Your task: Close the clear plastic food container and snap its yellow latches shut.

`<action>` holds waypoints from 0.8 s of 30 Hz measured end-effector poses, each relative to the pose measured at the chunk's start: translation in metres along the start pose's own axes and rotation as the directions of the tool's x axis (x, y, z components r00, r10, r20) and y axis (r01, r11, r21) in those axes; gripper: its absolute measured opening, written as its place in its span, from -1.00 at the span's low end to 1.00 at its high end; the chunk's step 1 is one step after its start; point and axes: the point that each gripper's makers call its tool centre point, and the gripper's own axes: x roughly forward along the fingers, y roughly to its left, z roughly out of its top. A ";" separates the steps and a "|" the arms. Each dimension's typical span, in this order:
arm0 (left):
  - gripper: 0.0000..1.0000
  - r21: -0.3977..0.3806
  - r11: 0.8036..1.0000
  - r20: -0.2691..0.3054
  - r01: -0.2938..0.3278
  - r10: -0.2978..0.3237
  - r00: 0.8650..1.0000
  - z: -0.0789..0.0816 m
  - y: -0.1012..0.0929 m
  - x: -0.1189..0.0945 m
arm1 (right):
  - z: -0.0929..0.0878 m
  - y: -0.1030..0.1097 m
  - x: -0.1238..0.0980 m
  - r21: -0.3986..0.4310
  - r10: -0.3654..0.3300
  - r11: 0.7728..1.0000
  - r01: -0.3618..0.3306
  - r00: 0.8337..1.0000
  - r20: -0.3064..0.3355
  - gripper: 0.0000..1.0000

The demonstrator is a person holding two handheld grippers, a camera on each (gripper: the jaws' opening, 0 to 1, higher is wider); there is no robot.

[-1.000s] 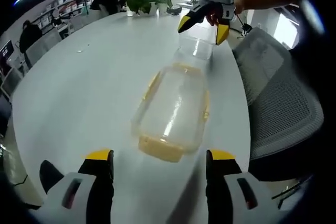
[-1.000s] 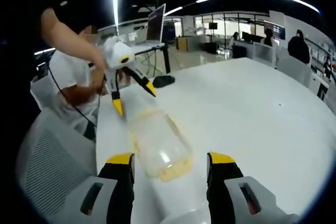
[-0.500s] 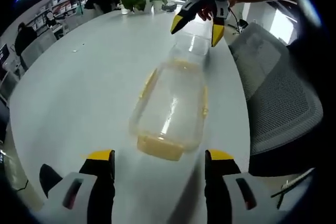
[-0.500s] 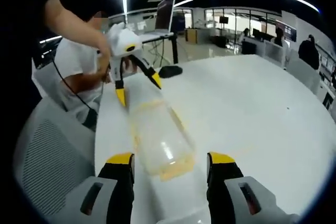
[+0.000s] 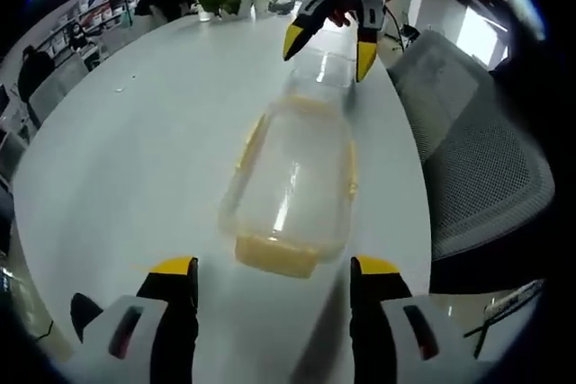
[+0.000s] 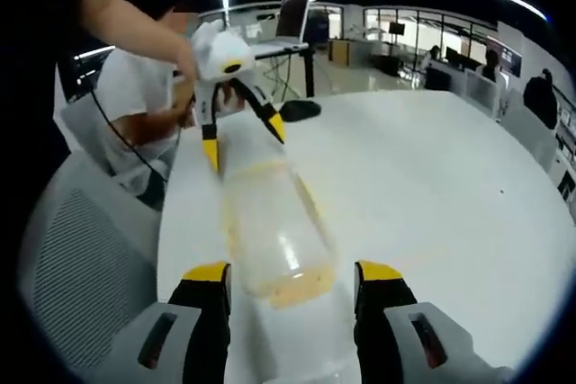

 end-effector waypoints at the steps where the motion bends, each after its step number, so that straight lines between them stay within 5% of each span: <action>1: 0.36 0.006 1.000 -0.005 0.002 -0.002 1.000 0.000 0.000 0.000 | -0.001 0.001 0.001 -0.005 0.005 1.000 -0.005 1.000 -0.006 0.08; 24: 0.30 0.081 0.996 -0.058 0.039 -0.035 0.998 0.001 -0.001 0.007 | -0.017 -0.003 0.019 -0.120 0.053 0.990 -0.071 0.988 -0.146 0.06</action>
